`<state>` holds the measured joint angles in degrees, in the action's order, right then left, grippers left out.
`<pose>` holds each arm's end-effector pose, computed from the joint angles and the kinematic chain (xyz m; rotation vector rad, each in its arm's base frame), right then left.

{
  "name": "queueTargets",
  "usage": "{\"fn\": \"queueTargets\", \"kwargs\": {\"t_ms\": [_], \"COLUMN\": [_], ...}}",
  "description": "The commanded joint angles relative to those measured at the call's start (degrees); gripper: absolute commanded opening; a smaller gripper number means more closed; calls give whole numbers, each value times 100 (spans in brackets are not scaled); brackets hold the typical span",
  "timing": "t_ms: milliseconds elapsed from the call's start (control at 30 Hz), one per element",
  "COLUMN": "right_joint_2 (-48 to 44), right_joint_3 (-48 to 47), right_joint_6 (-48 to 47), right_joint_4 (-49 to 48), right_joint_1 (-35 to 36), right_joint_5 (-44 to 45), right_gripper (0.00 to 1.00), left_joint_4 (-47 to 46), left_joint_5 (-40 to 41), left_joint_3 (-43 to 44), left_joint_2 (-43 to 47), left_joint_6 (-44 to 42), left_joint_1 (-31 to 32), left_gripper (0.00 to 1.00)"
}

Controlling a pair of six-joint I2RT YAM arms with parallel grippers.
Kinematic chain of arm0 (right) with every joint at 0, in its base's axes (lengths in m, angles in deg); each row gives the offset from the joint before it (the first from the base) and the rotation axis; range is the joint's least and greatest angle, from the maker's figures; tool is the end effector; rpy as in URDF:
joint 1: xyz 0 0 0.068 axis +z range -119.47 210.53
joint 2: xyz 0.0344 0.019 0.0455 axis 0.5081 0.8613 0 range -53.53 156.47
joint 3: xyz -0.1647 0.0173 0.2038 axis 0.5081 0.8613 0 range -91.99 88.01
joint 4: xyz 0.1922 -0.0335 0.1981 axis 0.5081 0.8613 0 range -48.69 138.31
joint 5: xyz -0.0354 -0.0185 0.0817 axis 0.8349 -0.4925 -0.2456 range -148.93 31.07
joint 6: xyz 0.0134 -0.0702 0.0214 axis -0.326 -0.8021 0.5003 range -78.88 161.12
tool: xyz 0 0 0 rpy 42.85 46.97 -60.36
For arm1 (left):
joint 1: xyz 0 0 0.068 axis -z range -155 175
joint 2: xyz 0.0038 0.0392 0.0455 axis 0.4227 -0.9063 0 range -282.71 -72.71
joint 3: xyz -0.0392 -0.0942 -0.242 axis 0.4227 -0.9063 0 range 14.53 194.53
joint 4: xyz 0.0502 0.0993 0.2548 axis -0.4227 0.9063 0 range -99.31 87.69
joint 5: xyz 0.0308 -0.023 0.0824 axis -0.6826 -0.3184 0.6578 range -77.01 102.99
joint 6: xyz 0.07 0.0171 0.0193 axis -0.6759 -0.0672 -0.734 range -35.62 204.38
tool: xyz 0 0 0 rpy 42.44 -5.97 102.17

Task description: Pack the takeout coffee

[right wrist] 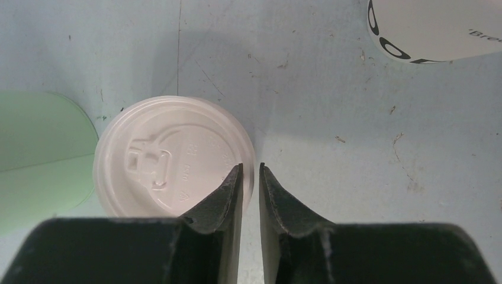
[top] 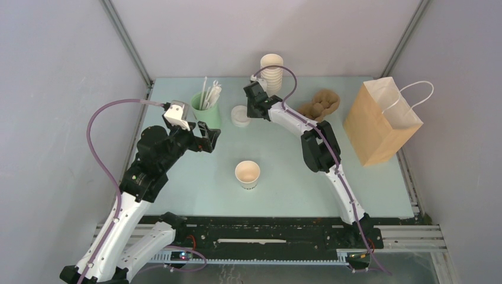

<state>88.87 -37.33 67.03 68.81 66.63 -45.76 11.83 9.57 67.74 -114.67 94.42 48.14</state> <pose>0.4817 0.3334 0.1536 -0.0947 2.3371 0.2726 0.1934 -0.0867 0.3696 0.2454 1.7499 -0.4745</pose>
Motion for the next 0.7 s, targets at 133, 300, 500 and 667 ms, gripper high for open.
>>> {"fn": "queueTargets", "kwargs": {"t_ms": [133, 300, 500, 667], "right_joint_2": [81, 72, -5, -169], "right_joint_3": [-380, -453, -465, -382], "right_joint_6": [38, -27, -85, -113], "right_joint_4": [-9, 32, 84, 71], "right_joint_1": [-6, 2, 20, 14], "right_joint_5": [35, 102, 175, 171], "right_gripper": [17, 12, 2, 1], "left_joint_4": [-113, -120, -119, -118], "left_joint_5": [-89, -90, -102, -114], "left_joint_3": [93, 92, 92, 92], "left_joint_2": [56, 40, 36, -1], "left_joint_6": [-20, -20, -20, -20], "left_joint_1": [33, 38, 38, 33], "left_gripper": [100, 100, 100, 100]}}
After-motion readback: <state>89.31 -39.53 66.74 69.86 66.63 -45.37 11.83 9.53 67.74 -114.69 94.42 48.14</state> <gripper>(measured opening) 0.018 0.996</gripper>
